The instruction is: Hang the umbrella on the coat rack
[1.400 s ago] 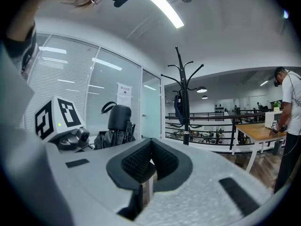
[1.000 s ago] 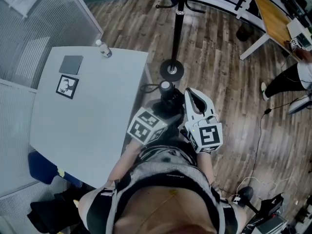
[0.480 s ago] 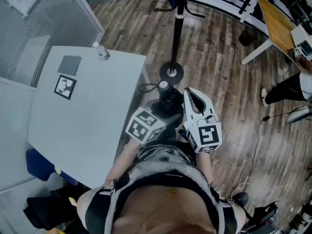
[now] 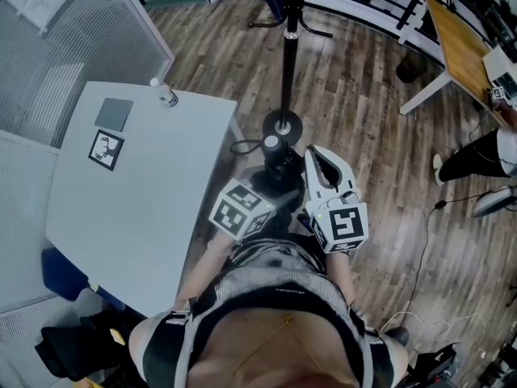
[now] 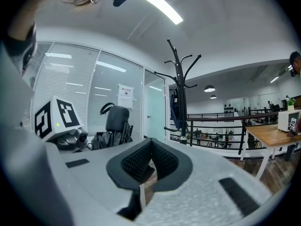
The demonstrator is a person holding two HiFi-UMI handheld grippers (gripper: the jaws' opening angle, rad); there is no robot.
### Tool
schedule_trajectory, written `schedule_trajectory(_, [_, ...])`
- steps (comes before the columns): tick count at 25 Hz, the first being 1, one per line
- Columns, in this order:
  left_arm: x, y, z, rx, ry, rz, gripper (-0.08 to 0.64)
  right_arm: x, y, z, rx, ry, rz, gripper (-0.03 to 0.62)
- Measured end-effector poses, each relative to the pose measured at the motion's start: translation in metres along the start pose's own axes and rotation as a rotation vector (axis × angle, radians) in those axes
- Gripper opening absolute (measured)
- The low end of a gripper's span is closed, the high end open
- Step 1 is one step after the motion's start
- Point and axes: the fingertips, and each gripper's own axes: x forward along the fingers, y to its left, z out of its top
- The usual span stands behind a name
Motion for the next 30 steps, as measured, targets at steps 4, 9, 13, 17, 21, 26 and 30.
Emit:
schedule_trajectory(4, [0.010,-0.003,0.008,-0.002,-0.015,0.008,0.262,0.000,-0.011,0.001,-0.010,-0.006,0.016,0.004])
schedule_trajectory(9, [0.019,-0.001,0.010,-0.013,-0.011,0.032,0.262,0.002,-0.021,-0.003,-0.001,-0.010,0.027,0.004])
schedule_trajectory(13, [0.023,-0.002,0.011,-0.021,-0.007,0.044,0.262,-0.002,-0.025,-0.007,0.011,-0.004,0.032,0.003])
schedule_trajectory(17, [0.028,-0.006,0.011,-0.032,-0.004,0.046,0.262,-0.005,-0.030,-0.008,0.007,0.006,0.046,0.003])
schedule_trajectory(21, [0.030,-0.011,0.009,-0.033,0.007,0.042,0.262,-0.010,-0.033,-0.011,0.022,0.009,0.035,0.004])
schedule_trajectory(26, [0.035,-0.015,0.013,-0.017,0.021,0.029,0.262,-0.018,-0.040,-0.012,0.032,0.005,0.008,0.003])
schedule_trajectory(30, [0.038,-0.018,0.017,-0.003,0.025,0.012,0.261,-0.023,-0.048,-0.012,0.036,0.003,-0.027,0.003])
